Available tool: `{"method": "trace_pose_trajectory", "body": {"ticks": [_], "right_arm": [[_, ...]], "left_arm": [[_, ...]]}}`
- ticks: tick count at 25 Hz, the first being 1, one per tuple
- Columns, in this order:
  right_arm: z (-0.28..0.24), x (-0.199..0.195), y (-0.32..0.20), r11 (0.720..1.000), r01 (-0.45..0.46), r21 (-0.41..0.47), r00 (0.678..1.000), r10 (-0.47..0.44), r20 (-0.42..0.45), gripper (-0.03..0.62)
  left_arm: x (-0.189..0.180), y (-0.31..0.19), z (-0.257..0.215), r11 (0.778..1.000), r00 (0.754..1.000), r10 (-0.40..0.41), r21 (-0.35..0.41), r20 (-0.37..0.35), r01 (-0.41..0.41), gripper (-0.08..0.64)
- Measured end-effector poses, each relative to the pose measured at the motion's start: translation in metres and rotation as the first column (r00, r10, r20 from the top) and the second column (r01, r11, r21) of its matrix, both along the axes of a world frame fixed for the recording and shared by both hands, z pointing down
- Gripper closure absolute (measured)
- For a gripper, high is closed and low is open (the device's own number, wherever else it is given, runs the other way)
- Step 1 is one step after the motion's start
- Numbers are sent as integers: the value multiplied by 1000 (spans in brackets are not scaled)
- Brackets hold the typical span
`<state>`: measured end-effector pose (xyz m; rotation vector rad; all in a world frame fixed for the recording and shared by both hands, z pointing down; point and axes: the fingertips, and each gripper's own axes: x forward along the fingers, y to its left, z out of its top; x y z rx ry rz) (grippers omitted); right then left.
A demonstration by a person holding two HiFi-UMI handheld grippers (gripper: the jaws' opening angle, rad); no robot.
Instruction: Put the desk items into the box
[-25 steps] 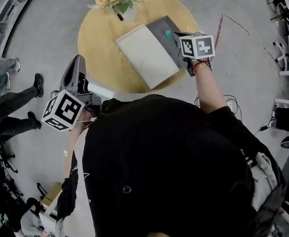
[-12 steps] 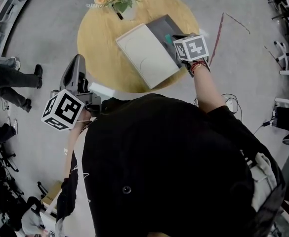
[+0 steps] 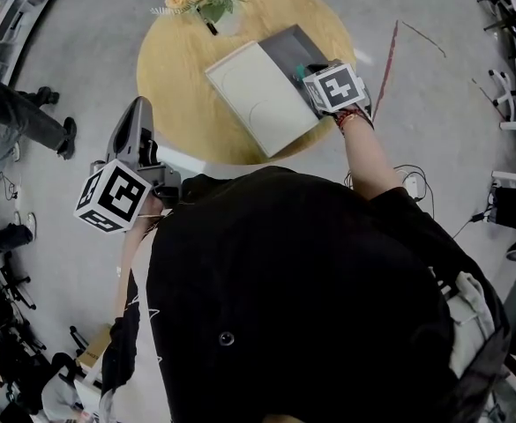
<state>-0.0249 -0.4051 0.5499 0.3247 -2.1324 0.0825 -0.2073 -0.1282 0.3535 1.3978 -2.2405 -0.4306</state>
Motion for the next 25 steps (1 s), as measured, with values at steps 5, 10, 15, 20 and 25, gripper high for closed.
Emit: {"method": "trace_pose_trajectory", "body": {"ticks": [5,10,15,20,25], "right_arm": [[1,-1,0,999,20,34,1000,-19,-22,577],[1,-8,9,999,46,18,999,-46,-5,572],[5,-7,8,998,52,33,998,-52,-28,566],[5,-7,9,997,69,43,997,-67,-36,555],[7,-6,13,996,86,36,996,-85,-36,552]], "left_arm": [[0,2,2,1000,1000,-4,-1,-2,4,549],[-1,5,1,1000,1000,-9,4,0,9,549],[-2,6,3,1000,1000,-9,8,-2,9,549],[-2,8,1,1000,1000,-12,12,1,12,549],[-1,12,1,1000,1000,-14,18,0,14,549]]}}
